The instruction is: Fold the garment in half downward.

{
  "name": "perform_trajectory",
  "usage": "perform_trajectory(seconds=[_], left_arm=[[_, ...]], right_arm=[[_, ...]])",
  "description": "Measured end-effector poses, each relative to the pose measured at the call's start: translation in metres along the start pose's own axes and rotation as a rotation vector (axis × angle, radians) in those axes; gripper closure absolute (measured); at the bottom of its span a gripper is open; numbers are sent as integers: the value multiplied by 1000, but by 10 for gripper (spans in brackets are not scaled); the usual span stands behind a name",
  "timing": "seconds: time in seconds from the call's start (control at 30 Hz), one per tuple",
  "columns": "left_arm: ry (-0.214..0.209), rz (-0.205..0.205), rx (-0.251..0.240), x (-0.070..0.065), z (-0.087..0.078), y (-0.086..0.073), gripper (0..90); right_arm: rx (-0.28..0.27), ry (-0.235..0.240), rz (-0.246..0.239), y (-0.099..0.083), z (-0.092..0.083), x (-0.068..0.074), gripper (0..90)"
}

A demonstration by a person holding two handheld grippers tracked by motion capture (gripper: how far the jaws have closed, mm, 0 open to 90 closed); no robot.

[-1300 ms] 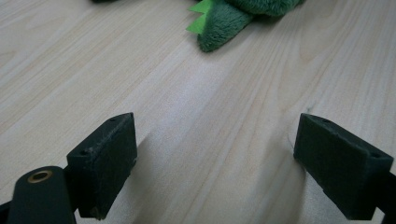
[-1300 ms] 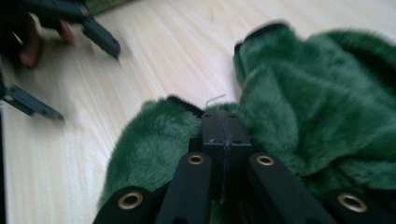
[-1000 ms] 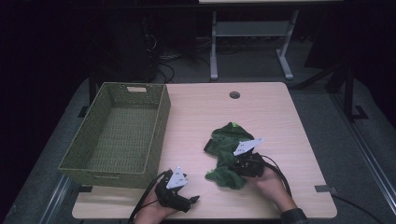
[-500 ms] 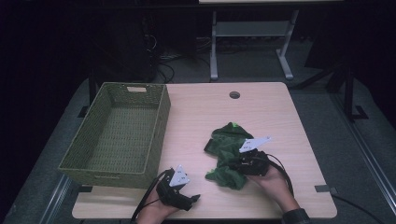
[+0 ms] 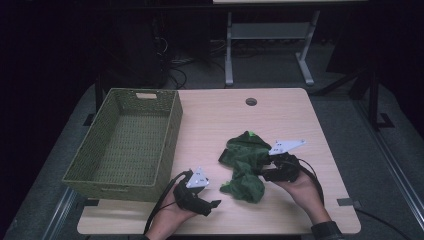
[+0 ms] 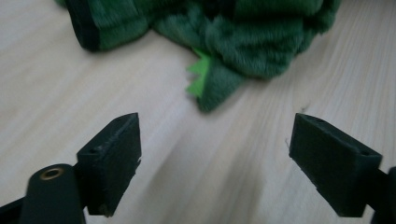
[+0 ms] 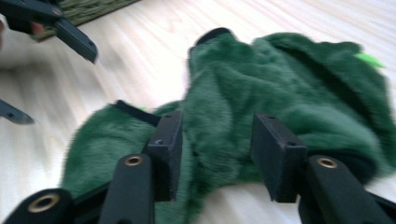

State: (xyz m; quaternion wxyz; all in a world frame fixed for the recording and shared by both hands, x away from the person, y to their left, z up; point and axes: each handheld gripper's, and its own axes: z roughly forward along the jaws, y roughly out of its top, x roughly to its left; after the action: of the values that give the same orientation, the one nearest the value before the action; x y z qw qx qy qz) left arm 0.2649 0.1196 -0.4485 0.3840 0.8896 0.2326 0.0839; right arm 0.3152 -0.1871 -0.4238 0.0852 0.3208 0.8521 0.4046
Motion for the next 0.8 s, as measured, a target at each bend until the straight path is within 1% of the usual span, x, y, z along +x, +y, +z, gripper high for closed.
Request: perform_trajectory(seconds=[0.03, 0.17, 0.23, 0.27, 0.37, 0.4, 0.43, 0.47, 0.5, 0.53, 0.6, 0.63, 0.67, 0.73, 0.77, 0.8], left_arm=[[2, -7, -8, 3, 0, 3, 183], [15, -13, -39, 15, 0, 18, 211], [24, -17, -48, 23, 1, 28, 222], [25, -13, -48, 25, 1, 31, 226], [41, -13, -62, 33, 4, 44, 238], [44, -11, -63, 36, 5, 48, 243], [45, -12, -69, 39, 7, 52, 252], [47, -13, -78, 43, 9, 58, 254], [47, -9, -79, 45, 10, 62, 269], [53, 5, -80, 48, 12, 66, 293], [75, 23, -70, 55, 18, 77, 309], [74, 27, -64, 57, 20, 80, 318], [78, 28, -65, 60, 23, 84, 329], [74, 15, -71, 67, 29, 91, 349], [79, 19, -70, 70, 33, 94, 373], [89, 23, -67, 74, 36, 97, 387]], right_arm=[[-1, -6, 10, 0, -2, -2, 530], [-24, -33, 29, 1, -8, -15, 533], [-47, -28, 61, 2, -11, -21, 534], [-41, -37, 72, 3, -12, -24, 533], [-38, -55, 77, 7, -11, -32, 536], [-31, -57, 85, 8, -11, -35, 543], [-40, -59, 91, 9, -11, -37, 549], [-38, -53, 102, 10, -11, -40, 545], [-30, -59, 100, 11, -9, -44, 546], [-28, -65, 104, 12, -9, -45, 544], [-22, -71, 104, 15, -7, -51, 545], [-33, -78, 108, 16, -6, -54, 546], [-28, -78, 114, 17, -5, -56, 546], [-20, -101, 113, 19, -3, -61, 549], [-19, -102, 124, 20, -2, -64, 551], [-23, -108, 121, 22, -1, -68, 553]])
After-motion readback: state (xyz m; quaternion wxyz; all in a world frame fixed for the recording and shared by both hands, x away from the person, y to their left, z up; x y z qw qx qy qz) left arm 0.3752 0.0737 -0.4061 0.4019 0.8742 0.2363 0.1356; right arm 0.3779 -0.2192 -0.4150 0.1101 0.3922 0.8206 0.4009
